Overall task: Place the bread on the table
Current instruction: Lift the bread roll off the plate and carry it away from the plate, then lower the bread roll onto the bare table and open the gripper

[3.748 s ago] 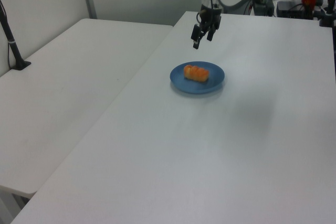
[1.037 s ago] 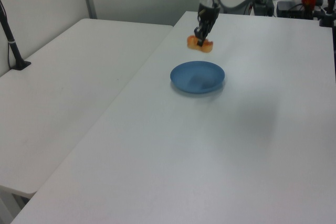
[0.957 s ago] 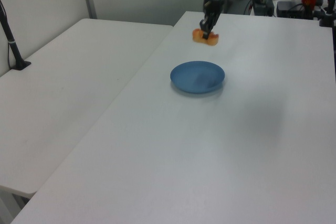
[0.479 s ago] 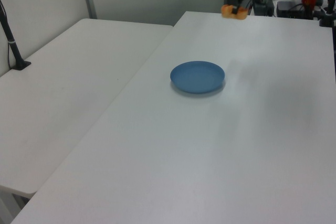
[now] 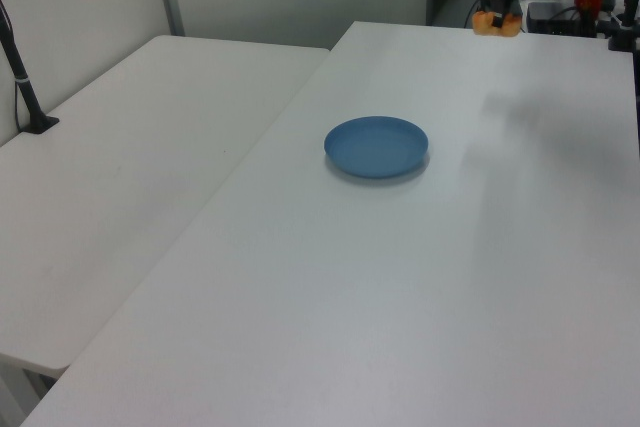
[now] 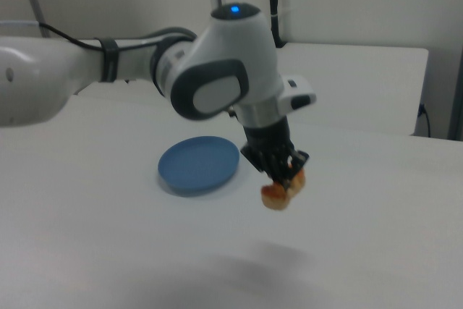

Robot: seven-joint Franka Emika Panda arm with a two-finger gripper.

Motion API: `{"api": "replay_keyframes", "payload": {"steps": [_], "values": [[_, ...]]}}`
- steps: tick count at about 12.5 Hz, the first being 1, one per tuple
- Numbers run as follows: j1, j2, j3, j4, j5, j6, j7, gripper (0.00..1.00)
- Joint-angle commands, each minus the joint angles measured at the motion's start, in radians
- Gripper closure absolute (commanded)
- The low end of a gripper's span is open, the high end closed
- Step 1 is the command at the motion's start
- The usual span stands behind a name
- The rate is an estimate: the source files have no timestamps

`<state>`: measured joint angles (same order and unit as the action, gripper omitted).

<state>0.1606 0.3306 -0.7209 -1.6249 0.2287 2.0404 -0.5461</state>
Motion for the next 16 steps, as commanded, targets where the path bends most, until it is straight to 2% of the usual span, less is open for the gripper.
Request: {"api": "replay_keyframes", "payload": {"steps": [1,3,5,9,12,14,16], "values": [[-0.009,-0.027,-0.043,-0.162,0.029,0.179,-0.164,1.0],[-0.032,-0.009,-0.045,-0.219,0.029,0.246,-0.234,1.0],[-0.056,0.027,-0.037,-0.228,0.043,0.293,-0.277,1.0],[-0.108,0.085,-0.031,-0.228,0.161,0.3,-0.446,1.0],[-0.151,0.142,0.0,-0.224,0.169,0.351,-0.523,1.0],[-0.158,0.174,0.012,-0.217,0.207,0.354,-0.522,1.0],[-0.158,0.202,0.012,-0.216,0.221,0.389,-0.522,0.88]]}}
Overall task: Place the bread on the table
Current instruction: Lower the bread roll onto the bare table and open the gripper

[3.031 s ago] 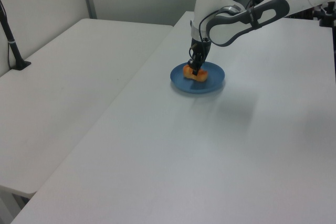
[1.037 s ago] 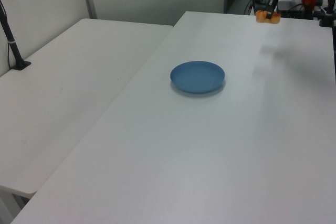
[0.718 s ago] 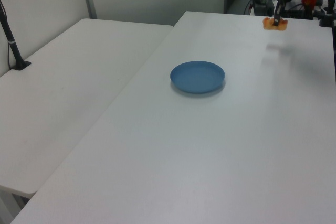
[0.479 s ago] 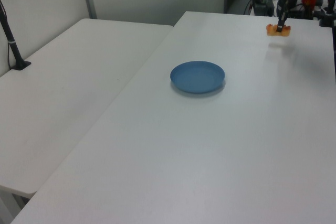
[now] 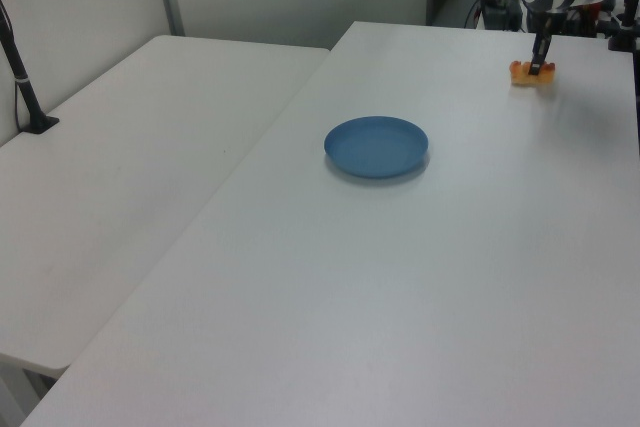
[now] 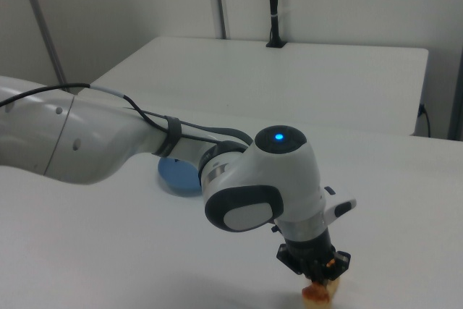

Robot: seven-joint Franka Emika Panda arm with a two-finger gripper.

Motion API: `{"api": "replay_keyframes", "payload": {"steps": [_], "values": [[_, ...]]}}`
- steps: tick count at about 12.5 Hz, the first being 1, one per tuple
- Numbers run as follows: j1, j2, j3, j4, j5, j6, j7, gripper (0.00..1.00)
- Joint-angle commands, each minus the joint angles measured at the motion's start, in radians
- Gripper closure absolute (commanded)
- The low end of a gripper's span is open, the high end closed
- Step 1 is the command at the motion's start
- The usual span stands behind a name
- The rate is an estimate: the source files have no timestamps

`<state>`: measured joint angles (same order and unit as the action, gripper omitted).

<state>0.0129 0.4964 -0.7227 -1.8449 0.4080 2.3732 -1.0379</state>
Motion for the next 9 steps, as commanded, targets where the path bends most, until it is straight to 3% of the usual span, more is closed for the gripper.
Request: {"api": "replay_keyframes", "payload": {"steps": [1,6,9], "values": [[-0.017,0.05,0.019,0.004,0.045,0.076,-0.03,0.8],[-0.025,0.048,0.023,0.004,0.04,0.07,-0.025,0.0],[-0.025,0.042,0.023,0.004,0.041,0.066,-0.018,0.0]]}}
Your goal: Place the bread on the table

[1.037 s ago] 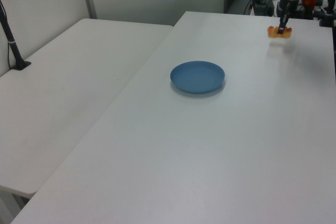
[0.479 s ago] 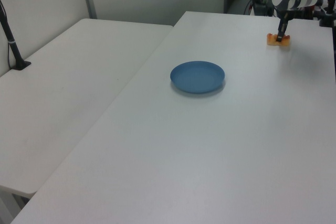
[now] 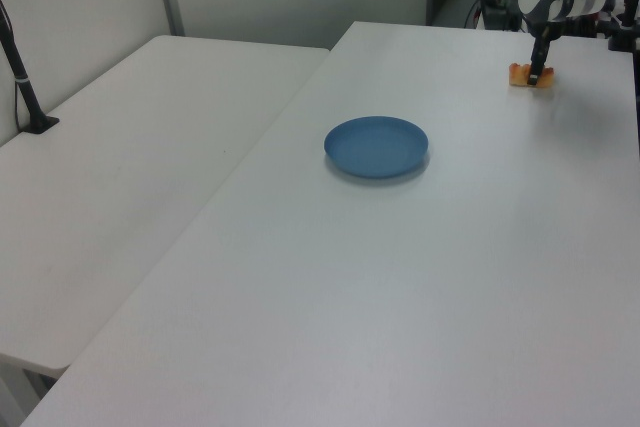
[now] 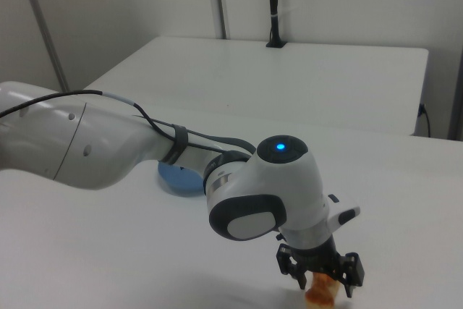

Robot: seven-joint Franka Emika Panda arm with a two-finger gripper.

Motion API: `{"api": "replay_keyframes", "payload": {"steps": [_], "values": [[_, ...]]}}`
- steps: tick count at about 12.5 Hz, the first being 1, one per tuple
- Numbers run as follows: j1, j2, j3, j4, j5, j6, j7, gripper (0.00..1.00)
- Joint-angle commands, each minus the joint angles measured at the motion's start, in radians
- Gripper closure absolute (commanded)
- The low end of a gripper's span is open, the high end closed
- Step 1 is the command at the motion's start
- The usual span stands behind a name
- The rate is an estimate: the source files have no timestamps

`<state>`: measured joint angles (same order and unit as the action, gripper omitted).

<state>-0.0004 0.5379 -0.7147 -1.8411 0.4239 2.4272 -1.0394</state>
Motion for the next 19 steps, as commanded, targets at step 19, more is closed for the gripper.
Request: {"api": "replay_keyframes", "payload": {"steps": [19], "values": [[0.109,-0.388,0.524,0.169,-0.439,-0.554,1.077,0.0]]}}
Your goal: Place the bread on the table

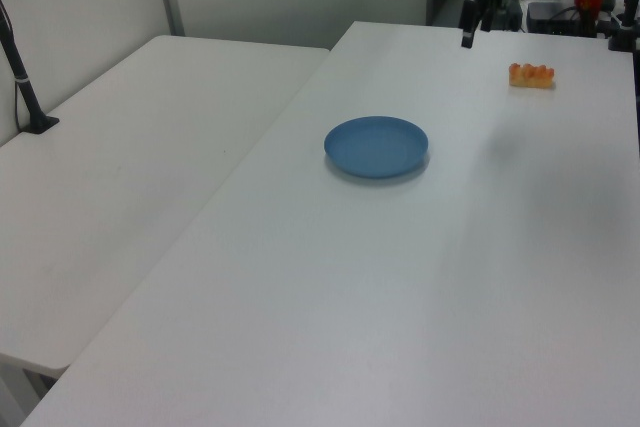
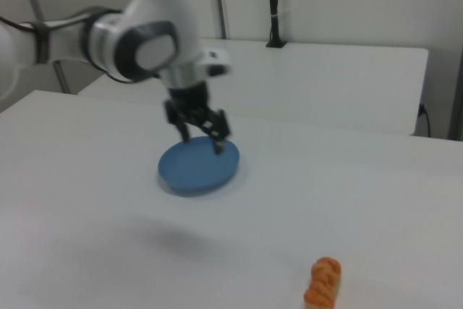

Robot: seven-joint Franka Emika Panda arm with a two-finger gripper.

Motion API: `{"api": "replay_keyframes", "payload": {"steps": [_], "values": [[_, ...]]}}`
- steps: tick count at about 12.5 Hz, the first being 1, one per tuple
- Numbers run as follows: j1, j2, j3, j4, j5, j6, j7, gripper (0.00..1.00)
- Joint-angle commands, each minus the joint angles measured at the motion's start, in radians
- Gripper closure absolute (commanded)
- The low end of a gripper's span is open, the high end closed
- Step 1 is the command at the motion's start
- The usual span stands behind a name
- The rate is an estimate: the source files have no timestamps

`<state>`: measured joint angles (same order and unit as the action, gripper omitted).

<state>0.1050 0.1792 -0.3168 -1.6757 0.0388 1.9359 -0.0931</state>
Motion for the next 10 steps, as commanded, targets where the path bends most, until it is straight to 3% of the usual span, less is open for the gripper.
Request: {"api": "replay_keyframes", "payload": {"steps": [1,2,4,10], "values": [[0.004,-0.032,0.177,0.013,-0.054,-0.072,0.166,0.0],[0.004,-0.041,0.22,0.017,-0.054,-0.109,0.174,0.0],[0.005,-0.044,0.258,0.019,-0.054,-0.133,0.18,0.0],[0.002,-0.03,0.248,0.016,-0.056,-0.1,0.176,0.0]]}}
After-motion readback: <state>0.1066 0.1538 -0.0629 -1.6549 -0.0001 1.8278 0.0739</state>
